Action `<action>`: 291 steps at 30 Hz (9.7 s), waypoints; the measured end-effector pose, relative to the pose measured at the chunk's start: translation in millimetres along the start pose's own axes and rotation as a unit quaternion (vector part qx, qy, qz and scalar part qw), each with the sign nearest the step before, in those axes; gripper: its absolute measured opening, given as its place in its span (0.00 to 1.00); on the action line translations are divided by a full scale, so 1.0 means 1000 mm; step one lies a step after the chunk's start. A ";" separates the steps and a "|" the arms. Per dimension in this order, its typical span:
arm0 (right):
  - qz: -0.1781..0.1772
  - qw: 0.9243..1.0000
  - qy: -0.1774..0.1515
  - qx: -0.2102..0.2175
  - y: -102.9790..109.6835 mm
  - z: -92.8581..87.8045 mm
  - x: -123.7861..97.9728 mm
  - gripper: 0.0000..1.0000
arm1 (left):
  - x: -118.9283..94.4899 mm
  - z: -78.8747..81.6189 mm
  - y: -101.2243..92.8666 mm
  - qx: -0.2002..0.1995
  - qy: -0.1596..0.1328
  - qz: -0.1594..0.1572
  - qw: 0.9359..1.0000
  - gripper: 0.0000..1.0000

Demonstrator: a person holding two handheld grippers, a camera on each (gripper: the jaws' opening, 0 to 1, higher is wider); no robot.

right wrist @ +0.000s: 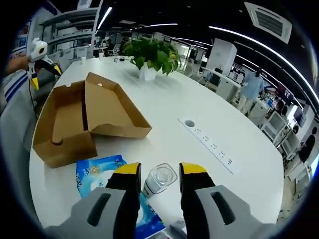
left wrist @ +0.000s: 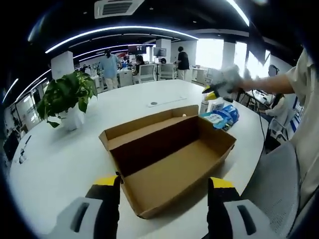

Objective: Operate the shoe box by opening the lid, removing the specified soft item, and placing it in the target area until the item is outside and the box remains undamaged.

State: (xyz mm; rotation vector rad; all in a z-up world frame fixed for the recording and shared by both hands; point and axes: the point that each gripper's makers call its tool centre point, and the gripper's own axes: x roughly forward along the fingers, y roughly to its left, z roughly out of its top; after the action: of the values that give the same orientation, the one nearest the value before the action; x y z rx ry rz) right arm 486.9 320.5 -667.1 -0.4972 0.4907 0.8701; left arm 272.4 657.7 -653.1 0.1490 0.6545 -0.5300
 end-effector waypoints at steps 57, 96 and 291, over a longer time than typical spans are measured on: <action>0.005 0.971 0.077 0.228 0.041 0.031 0.097 0.20 | 0.013 -0.058 0.048 -0.187 0.064 0.098 0.975 0.06; -0.021 0.916 0.135 0.378 0.049 0.032 0.106 0.01 | 0.014 -0.058 0.048 -0.184 0.068 0.088 0.977 0.06; 0.035 0.995 -0.025 0.091 0.251 0.006 -0.027 0.35 | 0.001 -0.050 0.018 -0.020 0.035 0.029 0.999 0.39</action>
State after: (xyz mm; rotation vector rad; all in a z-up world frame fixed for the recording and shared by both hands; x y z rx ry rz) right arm 269.6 445.4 -698.4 -0.2918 0.5388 0.8936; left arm 255.7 687.5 -693.9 0.1491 0.7274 -0.4575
